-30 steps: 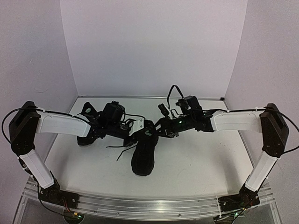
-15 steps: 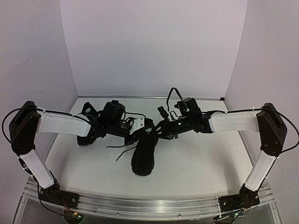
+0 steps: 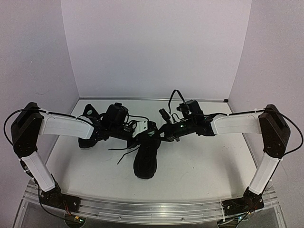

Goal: Tie the shoes

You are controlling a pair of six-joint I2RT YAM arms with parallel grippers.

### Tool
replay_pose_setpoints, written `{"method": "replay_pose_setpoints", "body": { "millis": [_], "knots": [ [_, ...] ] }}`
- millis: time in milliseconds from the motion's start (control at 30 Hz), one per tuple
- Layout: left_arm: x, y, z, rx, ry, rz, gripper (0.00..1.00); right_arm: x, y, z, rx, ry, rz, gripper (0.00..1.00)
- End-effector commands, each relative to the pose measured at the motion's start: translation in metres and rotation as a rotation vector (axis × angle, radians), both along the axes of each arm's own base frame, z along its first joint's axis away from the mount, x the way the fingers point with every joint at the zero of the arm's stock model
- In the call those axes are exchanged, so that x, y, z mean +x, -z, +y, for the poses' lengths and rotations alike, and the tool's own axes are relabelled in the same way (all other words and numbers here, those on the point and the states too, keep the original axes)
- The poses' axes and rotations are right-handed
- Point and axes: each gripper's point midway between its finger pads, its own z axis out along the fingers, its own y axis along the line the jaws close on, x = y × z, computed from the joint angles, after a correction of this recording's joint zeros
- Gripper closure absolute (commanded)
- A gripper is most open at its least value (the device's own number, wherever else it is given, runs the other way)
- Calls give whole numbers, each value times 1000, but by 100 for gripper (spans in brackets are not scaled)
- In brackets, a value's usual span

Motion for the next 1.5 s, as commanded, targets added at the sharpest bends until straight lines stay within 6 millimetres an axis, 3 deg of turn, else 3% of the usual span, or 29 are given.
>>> {"method": "replay_pose_setpoints", "body": {
  "millis": [0, 67, 167, 333, 400, 467, 633, 733, 1167, 1467],
  "knots": [
    [9, -31, -12, -66, -6, -50, 92, 1, -5, 5, 17, -4, -26, 100],
    [11, -33, -5, -51, -40, -49, 77, 2, -5, 4, 10, 9, -34, 100],
    [17, -34, 16, 5, -111, -46, 66, 2, -6, 1, 4, 25, -39, 100],
    [38, -35, 74, 56, -270, 55, 39, 3, -5, -2, -5, 36, -43, 100],
    [49, -27, 97, 109, -354, 72, 36, 3, -6, -2, -3, 36, -45, 100],
    [59, -6, 112, 211, -424, 91, 36, 3, -7, -2, -2, 36, -46, 100],
    [56, 57, 138, 457, -442, 264, 40, 4, -9, 1, 5, 33, -43, 100],
    [54, 78, 145, 530, -436, 326, 43, 4, -11, 2, 7, 27, -41, 100],
    [72, 106, 156, 635, -410, 394, 50, 3, -10, 1, 2, 33, -36, 100],
    [75, 119, 158, 696, -392, 430, 62, 3, -9, 1, 0, 35, -34, 100]
  ]
}}
